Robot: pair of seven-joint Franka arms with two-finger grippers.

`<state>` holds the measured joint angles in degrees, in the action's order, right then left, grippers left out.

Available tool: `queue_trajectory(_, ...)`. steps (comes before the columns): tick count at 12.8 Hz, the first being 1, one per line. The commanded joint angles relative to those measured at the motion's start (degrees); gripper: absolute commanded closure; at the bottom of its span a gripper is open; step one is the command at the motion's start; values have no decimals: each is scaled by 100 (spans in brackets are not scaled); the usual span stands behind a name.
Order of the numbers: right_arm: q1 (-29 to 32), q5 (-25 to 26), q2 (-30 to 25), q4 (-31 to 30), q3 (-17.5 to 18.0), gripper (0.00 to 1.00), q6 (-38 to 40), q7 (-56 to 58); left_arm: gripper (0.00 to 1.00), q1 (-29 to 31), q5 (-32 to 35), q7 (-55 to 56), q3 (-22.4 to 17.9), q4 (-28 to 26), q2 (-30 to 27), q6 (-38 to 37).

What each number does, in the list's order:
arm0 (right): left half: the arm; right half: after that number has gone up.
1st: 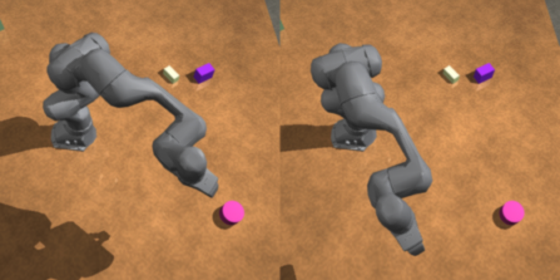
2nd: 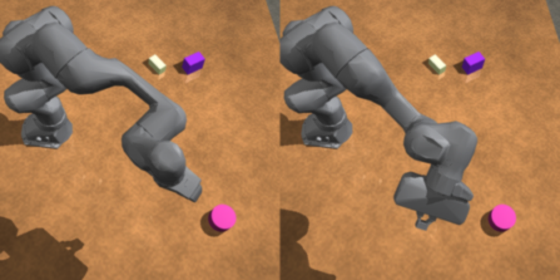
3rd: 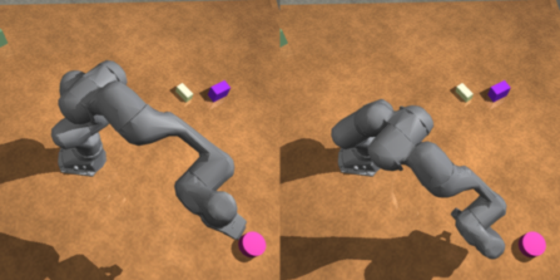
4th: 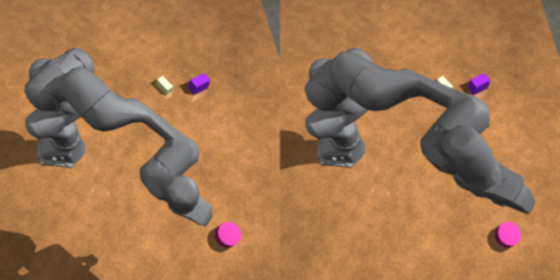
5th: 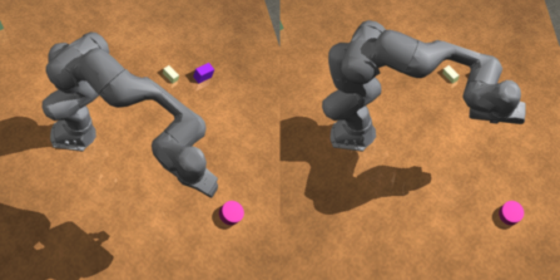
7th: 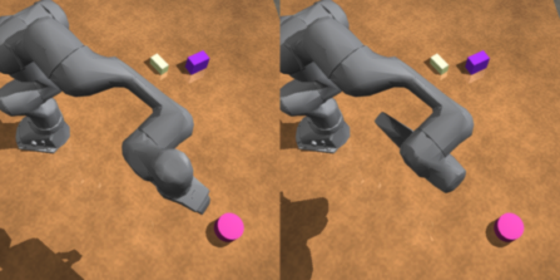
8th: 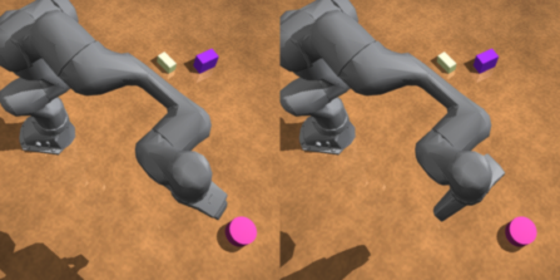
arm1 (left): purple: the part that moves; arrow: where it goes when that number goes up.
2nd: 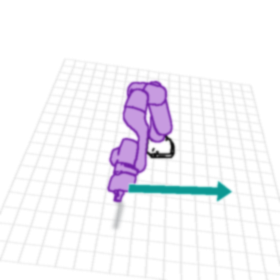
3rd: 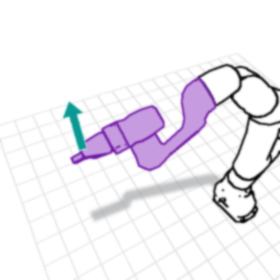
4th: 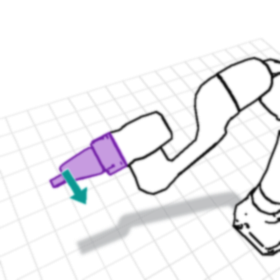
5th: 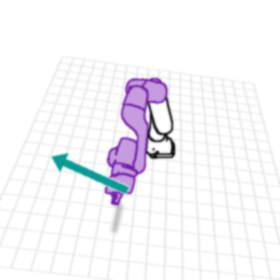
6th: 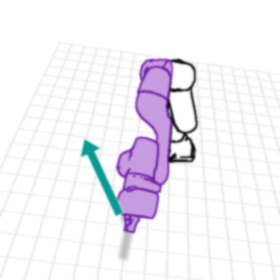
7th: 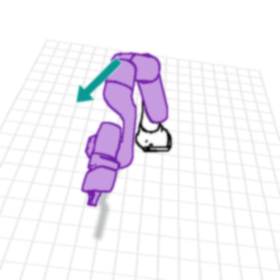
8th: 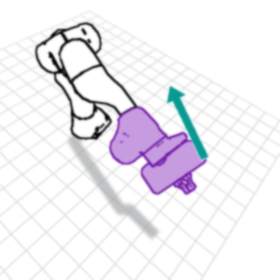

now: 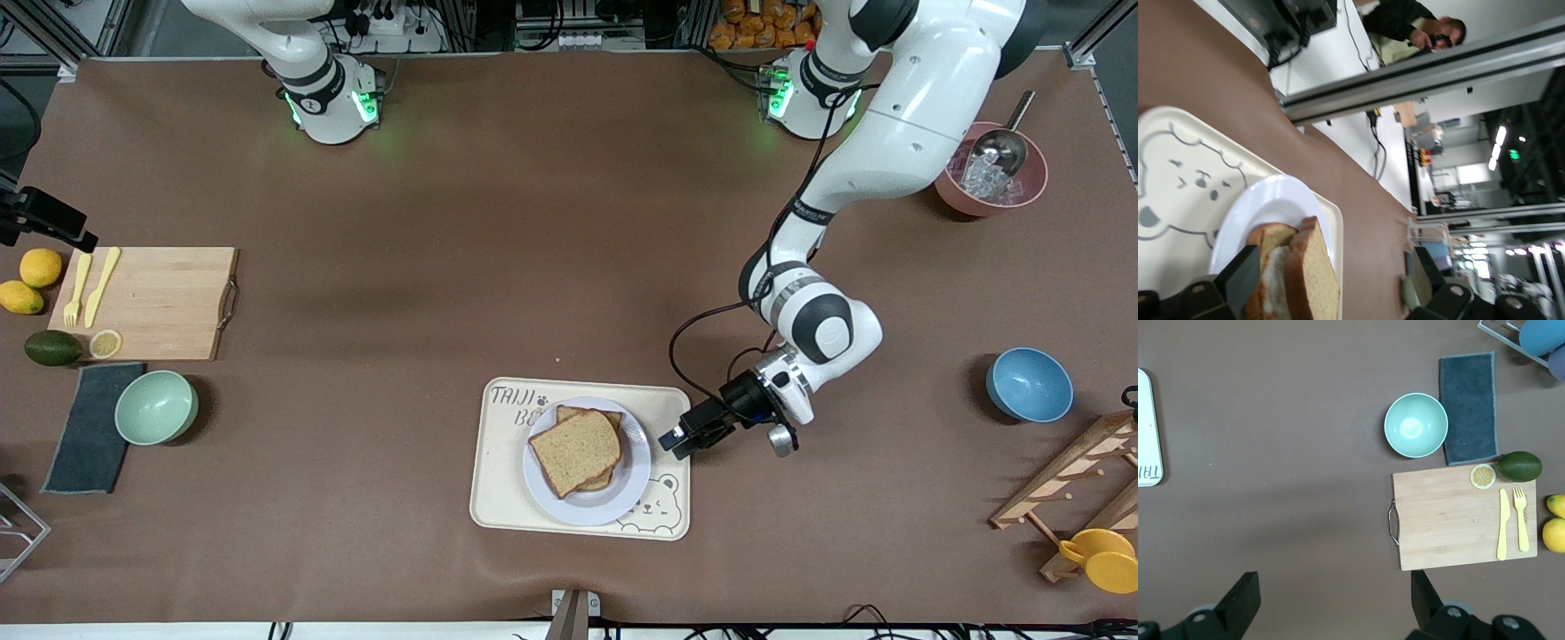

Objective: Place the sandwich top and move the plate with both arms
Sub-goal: 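Open the left gripper and withdraw it from the plate rim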

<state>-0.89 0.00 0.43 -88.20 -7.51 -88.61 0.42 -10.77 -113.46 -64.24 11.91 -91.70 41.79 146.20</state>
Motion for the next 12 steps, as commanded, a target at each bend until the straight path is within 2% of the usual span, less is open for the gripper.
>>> queue_trajectory(1,98,-9,-52,-39,74,0,72,-95,0,-31,524,350,4,-515,-627,567)
queue_trajectory(5,36,-9,158,-30,4,0,178,-86,0,223,1780,403,-119,-595,-663,638)
queue_trajectory(8,-43,61,212,-21,13,0,213,80,0,461,3150,928,-128,-586,-672,629)
queue_trajectory(10,-25,9,185,5,4,0,869,406,0,619,4100,1587,-128,-578,-759,594)
queue_trajectory(12,-25,-9,211,66,-57,0,916,398,0,943,5179,2194,-128,-595,-952,201)
